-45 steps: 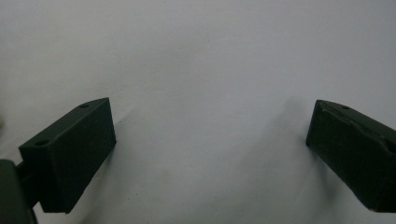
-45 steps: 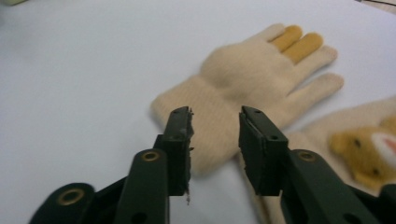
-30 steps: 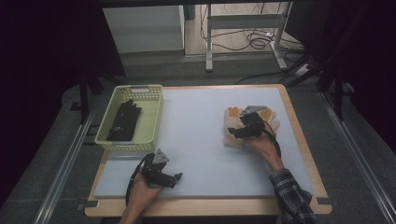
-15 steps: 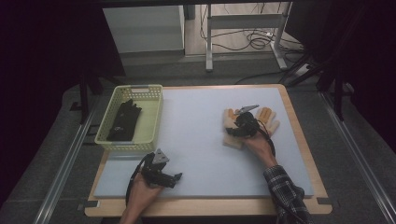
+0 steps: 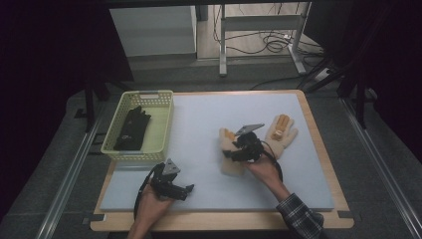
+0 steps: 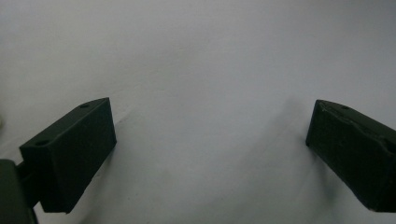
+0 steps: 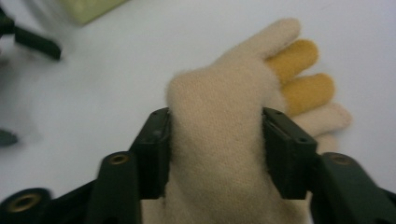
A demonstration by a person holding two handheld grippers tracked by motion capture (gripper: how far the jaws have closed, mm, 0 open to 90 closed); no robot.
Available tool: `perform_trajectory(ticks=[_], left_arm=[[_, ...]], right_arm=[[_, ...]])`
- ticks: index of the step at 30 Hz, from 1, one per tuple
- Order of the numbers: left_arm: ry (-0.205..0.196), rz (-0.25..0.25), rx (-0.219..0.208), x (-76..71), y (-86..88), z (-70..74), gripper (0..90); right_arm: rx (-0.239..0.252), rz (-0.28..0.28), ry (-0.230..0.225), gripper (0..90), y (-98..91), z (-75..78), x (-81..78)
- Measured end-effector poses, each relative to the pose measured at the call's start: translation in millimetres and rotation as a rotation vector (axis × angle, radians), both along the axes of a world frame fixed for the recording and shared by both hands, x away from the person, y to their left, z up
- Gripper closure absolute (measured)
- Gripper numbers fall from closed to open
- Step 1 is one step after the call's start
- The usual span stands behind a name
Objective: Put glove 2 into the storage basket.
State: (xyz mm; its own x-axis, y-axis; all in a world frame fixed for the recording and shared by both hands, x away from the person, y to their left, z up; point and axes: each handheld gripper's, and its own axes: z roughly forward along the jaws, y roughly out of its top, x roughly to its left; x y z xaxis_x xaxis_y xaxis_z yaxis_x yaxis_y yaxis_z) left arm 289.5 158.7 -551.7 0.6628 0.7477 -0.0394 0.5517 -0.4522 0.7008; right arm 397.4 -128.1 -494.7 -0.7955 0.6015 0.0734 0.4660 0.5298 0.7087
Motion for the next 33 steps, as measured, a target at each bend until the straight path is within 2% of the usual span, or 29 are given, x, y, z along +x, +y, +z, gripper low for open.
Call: perform_trajectory(ticks=[3, 5, 9, 13, 18, 20, 25, 27, 28, 30, 33], left_arm=[[0.000, 0.000, 0.000, -0.1, 0.0, 0.0, 1.7], [0.000, 0.000, 0.000, -0.1, 0.0, 0.0, 1.7], [0.000, 0.000, 0.000, 0.0, 0.0, 0.0, 1.7], [0.000, 0.000, 0.000, 0.0, -0.1, 0.0, 1.7], [0.000, 0.000, 0.000, 0.0, -0.1, 0.0, 1.7], [0.000, 0.000, 0.000, 0.0, -0.1, 0.0, 1.8], [0.000, 0.000, -0.001, 0.0, -0.1, 0.0, 1.8], [0.000, 0.001, -0.001, 0.0, -0.1, 0.0, 1.7], [0.000, 0.001, -0.001, 0.0, -0.1, 0.0, 1.7], [0.000, 0.001, -0.001, 0.0, -0.1, 0.0, 1.8], [0.000, 0.000, 0.000, 0.1, 0.0, 0.0, 1.8]], right_arm=[[-0.007, 0.049, 0.057, 29.5, 9.4, -16.7, -9.4], [-0.001, 0.053, 0.048, 25.4, 7.7, -18.1, -13.9], [0.034, 0.036, 0.008, 26.5, -12.6, -4.0, -17.3], [0.014, -0.009, -0.040, 45.8, -40.5, 4.9, -18.4], [-0.011, -0.078, -0.054, 54.6, -72.3, 1.2, -13.0], [0.005, -0.114, -0.053, 56.0, -87.4, 0.0, -7.8], [0.018, -0.181, -0.069, 56.4, -111.9, 5.3, 0.0], [0.006, -0.229, -0.083, 56.3, -128.5, 9.1, 7.1], [0.006, -0.229, -0.083, 56.3, -128.5, 9.1, 7.1], [-0.001, -0.263, -0.085, 56.2, -139.0, 10.6, 12.1], [-0.029, -0.310, -0.094, 50.9, -154.0, 9.0, 23.4]])
